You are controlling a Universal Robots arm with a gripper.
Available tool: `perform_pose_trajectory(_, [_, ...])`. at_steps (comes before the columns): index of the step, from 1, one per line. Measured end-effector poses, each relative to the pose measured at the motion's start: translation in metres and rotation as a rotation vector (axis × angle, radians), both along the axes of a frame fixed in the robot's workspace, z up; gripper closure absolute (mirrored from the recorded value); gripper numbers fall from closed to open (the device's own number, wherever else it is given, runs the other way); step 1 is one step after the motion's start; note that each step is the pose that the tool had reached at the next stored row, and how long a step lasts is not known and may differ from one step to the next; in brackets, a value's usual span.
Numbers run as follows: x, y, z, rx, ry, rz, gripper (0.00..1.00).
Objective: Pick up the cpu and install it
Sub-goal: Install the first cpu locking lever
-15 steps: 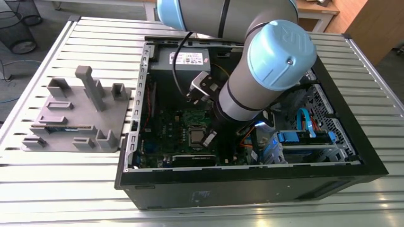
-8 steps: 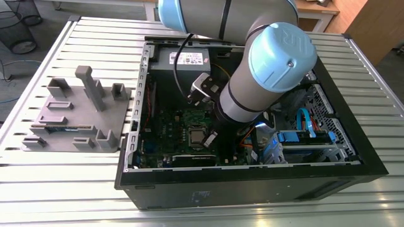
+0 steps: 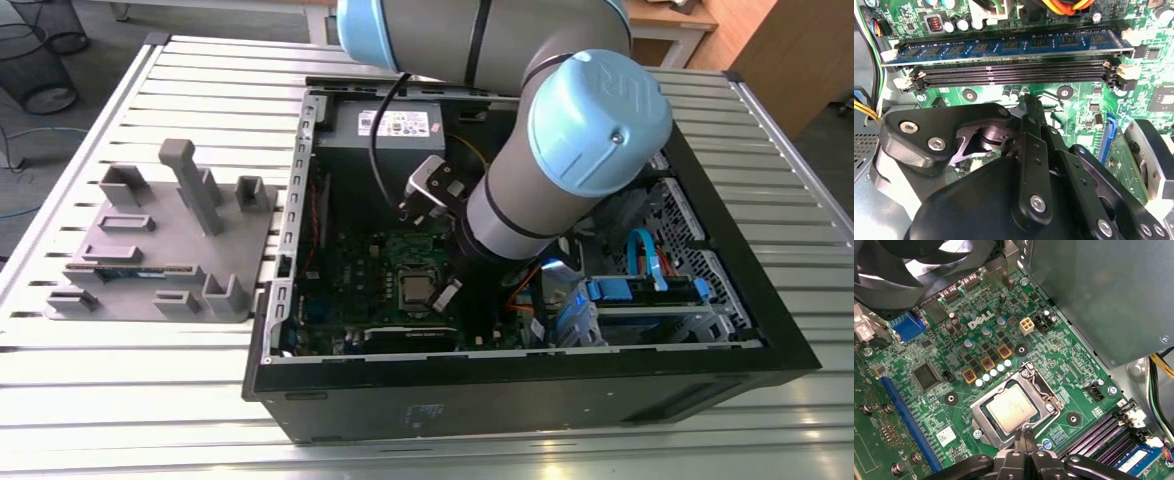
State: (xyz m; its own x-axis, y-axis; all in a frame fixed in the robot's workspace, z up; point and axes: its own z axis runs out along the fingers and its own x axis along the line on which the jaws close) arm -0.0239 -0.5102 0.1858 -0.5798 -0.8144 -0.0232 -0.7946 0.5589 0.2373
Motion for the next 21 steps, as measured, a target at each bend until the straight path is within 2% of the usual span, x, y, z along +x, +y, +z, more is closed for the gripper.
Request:
perform_pose_trajectory(5, [0.0, -0.0003, 0.0, 0.0072, 0.0, 0.013, 0.89])
perform_pose_trajectory(10, [-0.0004, -0.0036, -0.0002, 0.0107, -0.0004, 0.015, 0.89])
perform_pose_trajectory(21, [-0.0008, -0.0044, 0.0011, 0.0103, -0.0005, 0.015, 0.89])
